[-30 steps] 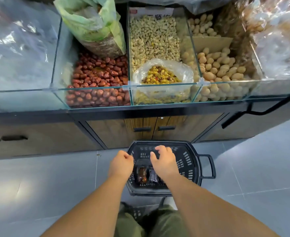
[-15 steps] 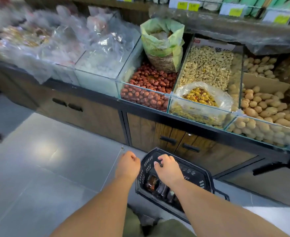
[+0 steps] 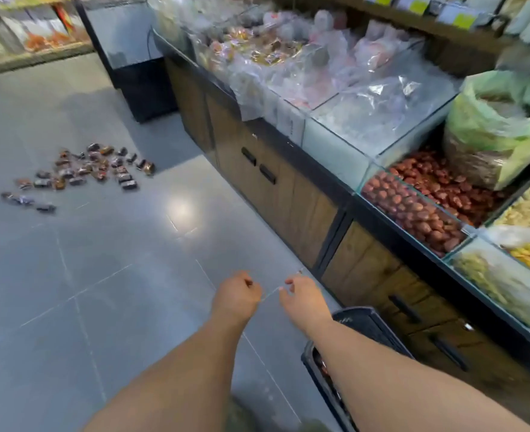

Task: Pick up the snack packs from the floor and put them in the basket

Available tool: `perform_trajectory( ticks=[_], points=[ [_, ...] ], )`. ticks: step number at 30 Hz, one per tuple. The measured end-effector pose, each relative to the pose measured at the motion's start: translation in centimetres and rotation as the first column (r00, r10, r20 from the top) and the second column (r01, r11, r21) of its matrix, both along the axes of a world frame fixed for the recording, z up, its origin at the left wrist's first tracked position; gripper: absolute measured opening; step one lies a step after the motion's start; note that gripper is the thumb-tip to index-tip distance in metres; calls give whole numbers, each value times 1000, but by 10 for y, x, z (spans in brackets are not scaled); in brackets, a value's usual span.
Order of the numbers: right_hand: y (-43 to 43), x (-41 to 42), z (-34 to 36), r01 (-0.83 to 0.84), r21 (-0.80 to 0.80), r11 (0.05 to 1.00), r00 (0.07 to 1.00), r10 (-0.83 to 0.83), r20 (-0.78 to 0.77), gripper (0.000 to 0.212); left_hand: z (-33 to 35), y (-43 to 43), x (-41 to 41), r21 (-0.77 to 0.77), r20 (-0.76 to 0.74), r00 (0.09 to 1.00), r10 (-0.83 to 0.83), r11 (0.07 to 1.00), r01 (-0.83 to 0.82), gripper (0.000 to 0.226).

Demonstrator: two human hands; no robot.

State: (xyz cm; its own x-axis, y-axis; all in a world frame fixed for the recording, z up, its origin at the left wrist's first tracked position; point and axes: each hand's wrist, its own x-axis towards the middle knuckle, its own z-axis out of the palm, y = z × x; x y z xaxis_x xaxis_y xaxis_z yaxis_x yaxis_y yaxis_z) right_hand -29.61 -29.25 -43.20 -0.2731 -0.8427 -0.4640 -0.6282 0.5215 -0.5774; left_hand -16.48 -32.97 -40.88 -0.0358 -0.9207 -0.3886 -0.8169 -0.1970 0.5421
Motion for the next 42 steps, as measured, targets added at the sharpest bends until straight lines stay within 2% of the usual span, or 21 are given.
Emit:
perform_trajectory(
  ticks=[5, 16, 25, 31, 35, 42],
  points=[
    [-70, 78, 2, -114, -18, 993, 994, 114, -3, 39, 3, -56, 79, 6, -6, 990, 141, 990, -141, 17],
    [-214, 224, 20, -213, -94, 972, 976, 216, 19, 35, 18, -187, 219, -89, 38, 951, 306, 949, -302, 12],
    [-372, 264, 16, -377, -145, 915, 924, 382, 6, 34, 15, -314, 267, -89, 66, 878, 474, 879, -467, 13],
    [-486, 271, 25, -449, -149, 881, 890, 456, 16, 35, 24, -405, 272, -44, -7, 789, 615, 788, -614, 12],
    [-536, 287, 24, -502, -147, 852, 860, 509, 17, 33, 18, -442, 278, -28, -9, 758, 653, 757, -653, 11],
    [-612, 341, 5, -592, -82, 802, 805, 593, -5, 34, -6, -504, 355, 29, 5, 692, 722, 691, -722, 12]
  ],
)
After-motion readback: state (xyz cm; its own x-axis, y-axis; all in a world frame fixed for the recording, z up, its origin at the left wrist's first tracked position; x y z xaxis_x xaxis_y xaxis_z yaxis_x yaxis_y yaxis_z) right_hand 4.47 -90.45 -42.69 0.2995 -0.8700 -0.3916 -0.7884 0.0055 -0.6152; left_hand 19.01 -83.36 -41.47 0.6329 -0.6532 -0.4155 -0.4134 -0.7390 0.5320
